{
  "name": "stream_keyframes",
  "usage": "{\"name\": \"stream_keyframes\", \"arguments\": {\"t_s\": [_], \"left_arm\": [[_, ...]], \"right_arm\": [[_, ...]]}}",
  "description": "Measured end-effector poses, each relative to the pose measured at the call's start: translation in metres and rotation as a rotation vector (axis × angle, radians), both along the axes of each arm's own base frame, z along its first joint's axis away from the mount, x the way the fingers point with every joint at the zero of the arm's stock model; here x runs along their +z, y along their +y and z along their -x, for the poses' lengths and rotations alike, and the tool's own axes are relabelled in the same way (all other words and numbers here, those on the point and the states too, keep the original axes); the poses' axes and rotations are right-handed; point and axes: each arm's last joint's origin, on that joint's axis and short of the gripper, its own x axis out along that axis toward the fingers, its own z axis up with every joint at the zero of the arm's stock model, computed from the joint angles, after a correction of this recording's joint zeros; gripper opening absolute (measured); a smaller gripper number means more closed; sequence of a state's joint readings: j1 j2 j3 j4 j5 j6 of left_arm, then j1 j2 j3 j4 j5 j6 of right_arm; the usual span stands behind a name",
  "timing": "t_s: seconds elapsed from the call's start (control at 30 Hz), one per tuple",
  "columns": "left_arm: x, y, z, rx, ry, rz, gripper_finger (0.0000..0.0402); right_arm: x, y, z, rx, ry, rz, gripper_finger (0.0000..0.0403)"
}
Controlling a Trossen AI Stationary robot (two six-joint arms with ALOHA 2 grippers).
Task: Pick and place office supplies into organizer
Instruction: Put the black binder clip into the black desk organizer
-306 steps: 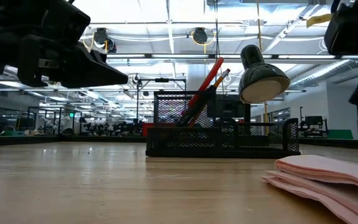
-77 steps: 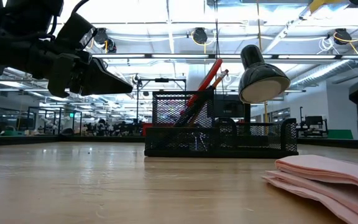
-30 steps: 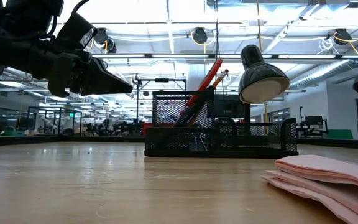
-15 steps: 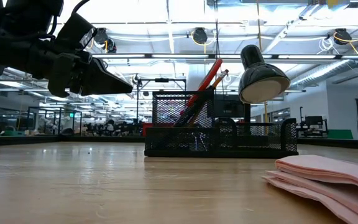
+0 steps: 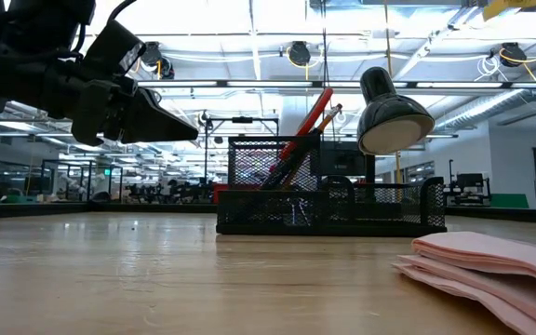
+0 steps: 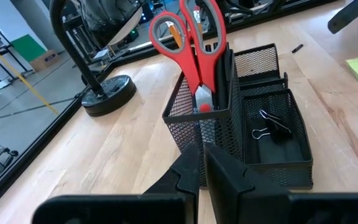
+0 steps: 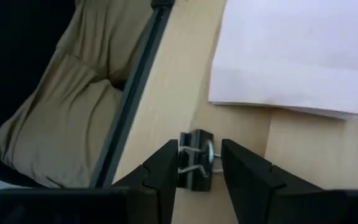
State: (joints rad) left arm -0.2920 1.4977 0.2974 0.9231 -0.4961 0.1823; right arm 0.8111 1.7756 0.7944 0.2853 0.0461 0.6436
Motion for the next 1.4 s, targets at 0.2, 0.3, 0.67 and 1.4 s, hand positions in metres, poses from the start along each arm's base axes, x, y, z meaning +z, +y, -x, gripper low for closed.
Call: {"name": "stream_keyframes", "arguments": {"t_s": [0.2,0.3,0.67,1.4], "left_arm": [[-0.001,0.0,0.0,0.0,0.006,-0.001,0.0031],[-0.001,0.0,0.0,0.0,0.007,-0.001,0.0031],[-0.001,0.0,0.0,0.001,0.005,0.002,0.0031],[0.0,0.001,0.0,0.007,0.005,-0.001,0.0031]], "right_arm": [[-0.002,-0.002,0.0,0.011,0.033,0.004,0.0071],[-0.001,-0.003,-0.001,0.024,0.038,-0.006,0.0024],[0.009,-0.013,-0.009,0.056,-0.039,0.029,0.0004],[0.083,-0.09,-0.052,-0.25,-0.57,0.516,0.0]]}}
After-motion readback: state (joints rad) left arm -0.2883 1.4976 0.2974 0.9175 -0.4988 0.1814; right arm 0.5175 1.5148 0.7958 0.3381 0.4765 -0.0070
